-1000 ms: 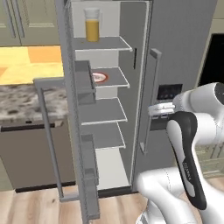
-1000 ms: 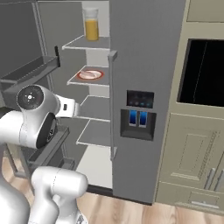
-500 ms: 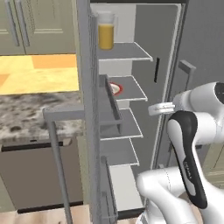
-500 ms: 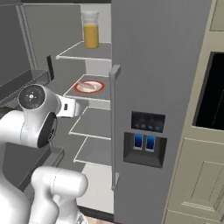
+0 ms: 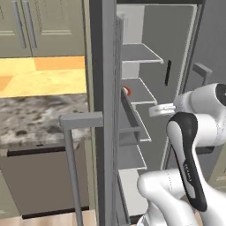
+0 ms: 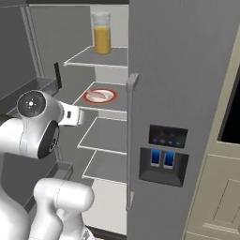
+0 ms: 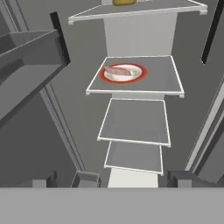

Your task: Retrieve the steak from the fridge and place it on the saucepan with marinade on the stove.

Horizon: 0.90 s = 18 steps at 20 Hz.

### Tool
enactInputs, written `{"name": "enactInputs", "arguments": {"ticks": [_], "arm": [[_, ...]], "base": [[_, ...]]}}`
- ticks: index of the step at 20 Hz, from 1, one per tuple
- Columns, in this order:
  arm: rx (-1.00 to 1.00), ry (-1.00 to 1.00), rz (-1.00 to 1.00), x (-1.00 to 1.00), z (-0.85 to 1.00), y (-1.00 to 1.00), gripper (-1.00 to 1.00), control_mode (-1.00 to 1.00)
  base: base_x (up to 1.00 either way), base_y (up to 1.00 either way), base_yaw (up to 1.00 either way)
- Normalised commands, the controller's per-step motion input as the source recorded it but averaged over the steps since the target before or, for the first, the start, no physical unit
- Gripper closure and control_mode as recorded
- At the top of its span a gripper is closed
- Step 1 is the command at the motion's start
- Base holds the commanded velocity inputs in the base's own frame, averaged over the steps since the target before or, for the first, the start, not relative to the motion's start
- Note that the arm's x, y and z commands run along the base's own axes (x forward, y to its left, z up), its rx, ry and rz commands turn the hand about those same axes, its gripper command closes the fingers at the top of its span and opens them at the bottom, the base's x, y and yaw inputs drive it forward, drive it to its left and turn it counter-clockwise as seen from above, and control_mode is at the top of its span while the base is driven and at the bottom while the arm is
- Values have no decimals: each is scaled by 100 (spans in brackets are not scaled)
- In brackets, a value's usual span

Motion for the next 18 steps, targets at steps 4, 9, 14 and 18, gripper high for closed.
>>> {"name": "enactInputs", "arguments": {"ticks": [4,9,14,18], "arm": [[0,0,0,0,0,0,-100,100],[0,0,0,0,0,0,-100,100],[0,0,0,0,0,0,-100,100],[0,0,0,0,0,0,-100,100]], "base": [[85,0,1],[100,0,3],[93,1,4],[29,0,0]]}}
